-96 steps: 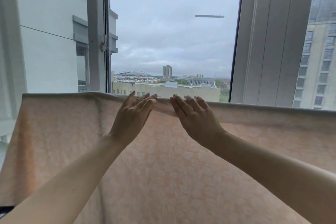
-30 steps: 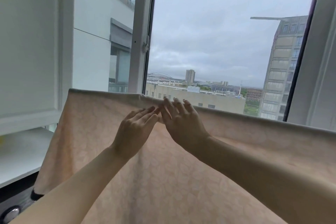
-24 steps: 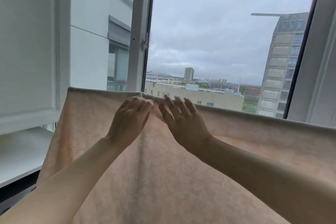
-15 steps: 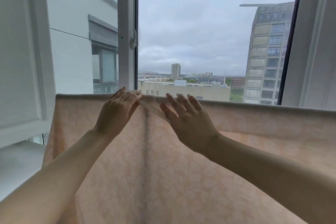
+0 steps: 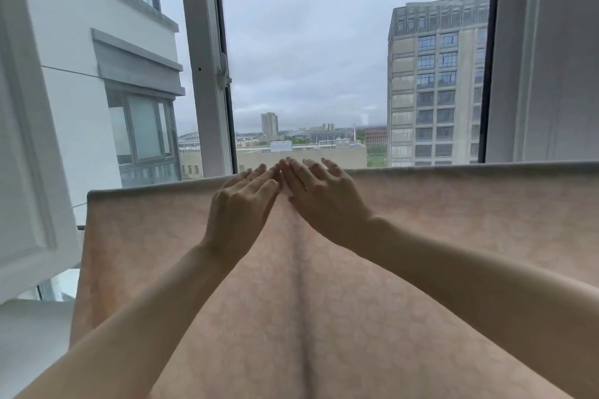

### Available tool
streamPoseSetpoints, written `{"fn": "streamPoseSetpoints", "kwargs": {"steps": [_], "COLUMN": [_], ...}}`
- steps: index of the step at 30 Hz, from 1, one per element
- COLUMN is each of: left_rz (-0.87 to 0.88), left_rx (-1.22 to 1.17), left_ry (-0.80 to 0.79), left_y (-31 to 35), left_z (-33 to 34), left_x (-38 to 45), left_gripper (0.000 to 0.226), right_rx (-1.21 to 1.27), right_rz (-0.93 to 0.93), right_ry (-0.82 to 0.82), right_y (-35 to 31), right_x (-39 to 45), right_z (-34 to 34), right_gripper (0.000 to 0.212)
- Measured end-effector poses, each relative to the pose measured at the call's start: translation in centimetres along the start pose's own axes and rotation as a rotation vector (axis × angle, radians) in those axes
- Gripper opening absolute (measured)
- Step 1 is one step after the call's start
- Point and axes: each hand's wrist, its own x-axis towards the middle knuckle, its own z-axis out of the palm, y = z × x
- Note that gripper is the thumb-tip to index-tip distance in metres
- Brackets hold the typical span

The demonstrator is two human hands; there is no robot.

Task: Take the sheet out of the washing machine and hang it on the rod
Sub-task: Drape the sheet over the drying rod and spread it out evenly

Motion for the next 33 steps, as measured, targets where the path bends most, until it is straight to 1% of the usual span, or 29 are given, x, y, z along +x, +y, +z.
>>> {"fn": "streamPoseSetpoints", "kwargs": {"steps": [4, 9, 11, 13, 14, 17, 19, 21, 24, 26, 28, 29, 31, 33], "left_rz": [-0.024, -0.057, -0.113, -0.192, -0.229, -0.344, -0.443, -0.538, -0.587, -0.583, -0.587, -0.584, -0.535, -0.462], "left_rx": [-0.050, -0.117, -0.137, -0.130, -0.145, -0.288, -0.397, -0.495, -0.501, -0.422, -0.314, -0.265, -0.197, -0.160], "left_ry": [0.043, 0.086, 0.081, 0.019, -0.038, -0.268, -0.403, -0.466, -0.452, -0.445, -0.399, -0.342, -0.174, -0.017], "left_y": [-0.5, -1.3, -2.6, -4.7, -5.9, -8.9, -10.4, -11.3, -11.7, -11.5, -11.4, -11.5, -11.6, -11.6], "left_z": [-0.1, -1.1, -1.7, -2.3, -2.7, -3.8, -4.5, -4.9, -4.5, -3.5, -2.4, -2.2, -1.9, -2.6], "left_x": [-0.2, -0.4, -0.5, -0.7, -0.8, -0.6, 0.0, 0.7, 1.4, 1.5, 1.7, 1.9, 2.1, 2.0], "left_gripper": [0.015, 0.015, 0.016, 0.016, 0.018, 0.019, 0.016, 0.011, 0.003, 0.004, 0.006, 0.006, 0.006, 0.008], "right_rx": [0.021, -0.011, -0.010, 0.014, 0.024, 0.026, 0.039, 0.036, 0.034, 0.027, 0.035, 0.043, 0.047, 0.025], "right_rz": [0.030, -0.009, 0.000, 0.006, 0.008, 0.009, 0.013, 0.007, 0.024, 0.047, 0.065, 0.077, 0.114, 0.114], "right_ry": [0.045, 0.012, 0.015, 0.027, 0.029, 0.016, -0.010, -0.034, -0.062, -0.101, -0.149, -0.167, -0.179, -0.128], "right_y": [-1.2, -1.2, -1.0, -0.7, -0.6, -0.6, -0.7, -0.7, -0.7, -0.7, -0.8, -0.8, -0.3, 0.3], "right_x": [0.7, -0.3, -0.6, -0.8, -0.9, -0.6, -0.5, -0.4, -0.1, 0.3, 1.1, 1.8, 3.3, 4.9], "right_z": [0.6, 0.2, 0.2, 0.1, 0.0, -0.1, 0.0, 0.0, 0.1, 0.1, -0.2, -0.3, -0.6, -1.2], "right_gripper": [0.042, 0.048, 0.049, 0.049, 0.050, 0.048, 0.054, 0.060, 0.061, 0.061, 0.062, 0.063, 0.061, 0.058]}}
